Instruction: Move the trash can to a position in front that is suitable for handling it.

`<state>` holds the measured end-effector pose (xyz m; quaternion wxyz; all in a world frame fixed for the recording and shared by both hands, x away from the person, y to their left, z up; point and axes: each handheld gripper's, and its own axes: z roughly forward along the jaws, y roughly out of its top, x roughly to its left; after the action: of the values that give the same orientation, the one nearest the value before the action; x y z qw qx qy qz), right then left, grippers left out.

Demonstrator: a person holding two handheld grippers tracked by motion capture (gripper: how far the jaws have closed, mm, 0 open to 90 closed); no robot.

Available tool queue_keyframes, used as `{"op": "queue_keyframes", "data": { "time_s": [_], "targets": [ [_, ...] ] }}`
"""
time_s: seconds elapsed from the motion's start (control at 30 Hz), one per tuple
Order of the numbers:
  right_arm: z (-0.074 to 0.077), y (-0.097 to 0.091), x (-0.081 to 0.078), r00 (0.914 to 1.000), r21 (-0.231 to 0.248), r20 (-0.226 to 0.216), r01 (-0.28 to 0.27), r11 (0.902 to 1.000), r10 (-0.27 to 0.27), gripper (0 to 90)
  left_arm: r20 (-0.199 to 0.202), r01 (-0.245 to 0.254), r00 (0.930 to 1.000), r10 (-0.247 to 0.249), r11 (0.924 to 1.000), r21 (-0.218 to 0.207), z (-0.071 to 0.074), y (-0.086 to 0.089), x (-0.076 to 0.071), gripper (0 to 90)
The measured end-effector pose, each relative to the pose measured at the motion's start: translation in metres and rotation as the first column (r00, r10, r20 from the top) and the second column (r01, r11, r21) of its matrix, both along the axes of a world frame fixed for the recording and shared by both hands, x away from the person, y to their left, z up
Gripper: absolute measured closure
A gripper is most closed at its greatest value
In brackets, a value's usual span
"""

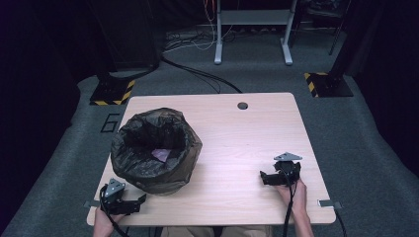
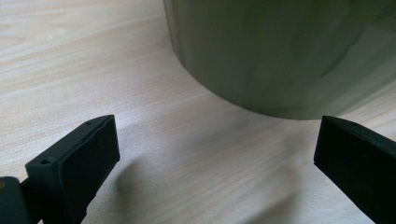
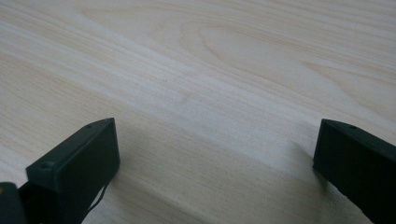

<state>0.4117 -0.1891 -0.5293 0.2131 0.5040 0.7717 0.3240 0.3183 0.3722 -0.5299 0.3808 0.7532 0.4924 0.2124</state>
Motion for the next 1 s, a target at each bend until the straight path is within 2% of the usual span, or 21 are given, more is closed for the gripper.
{"op": "queue_keyframes", "data": {
  "time_s": [0.13, 0.27, 0.37, 0.57, 0.6, 0.67, 0.83, 1.0],
  "targets": [
    [0.000, 0.000, 0.001, 1.0000, 0.000, -0.001, 0.007, 1.0000, -0.007, 0.0, 0.055, 0.019, 0.9983, -0.016, 0.9982, -0.058, 0.007, 0.002, -0.005, 0.1],
    [0.000, 0.000, 0.001, 1.0000, 0.000, -0.001, 0.006, 1.0000, -0.006, 0.0, 0.110, 0.040, 0.9934, -0.032, 0.9967, -0.070, 0.015, 0.000, -0.005, 0.1],
    [0.000, 0.000, 0.001, 1.0000, 0.000, -0.001, 0.006, 1.0000, -0.006, 0.0, 0.132, 0.065, 0.9899, -0.053, 0.9935, -0.093, 0.020, -0.002, -0.005, 0.2],
    [0.000, 0.000, 0.000, 1.0000, 0.003, -0.001, 0.008, 1.0000, -0.008, 0.1, 0.159, 0.122, 0.9810, -0.111, 0.9906, -0.062, 0.027, -0.012, 0.000, 0.5],
    [0.000, 0.000, 0.000, 1.0000, 0.003, -0.001, 0.008, 1.0000, -0.008, 0.1, 0.159, 0.122, 0.9810, -0.111, 0.9906, -0.062, 0.027, -0.012, 0.000, 0.5],
    [0.000, 0.000, 0.000, 1.0000, 0.003, 0.000, 0.008, 1.0000, -0.008, 0.2, 0.173, 0.149, 0.9755, -0.136, 0.9864, -0.069, 0.029, -0.018, 0.002, 0.5],
    [0.000, -0.001, 0.000, 0.9999, 0.003, 0.001, 0.010, 0.9999, -0.010, 0.7, 0.188, 0.182, 0.9679, -0.167, 0.9811, -0.067, 0.031, -0.027, 0.005, 0.8],
    [0.000, -0.001, 0.000, 0.9999, 0.004, 0.003, 0.012, 0.9999, -0.012, 1.1, 0.194, 0.185, 0.9662, -0.170, 0.9810, -0.059, 0.033, -0.031, 0.010, 1.0]
  ]
}}
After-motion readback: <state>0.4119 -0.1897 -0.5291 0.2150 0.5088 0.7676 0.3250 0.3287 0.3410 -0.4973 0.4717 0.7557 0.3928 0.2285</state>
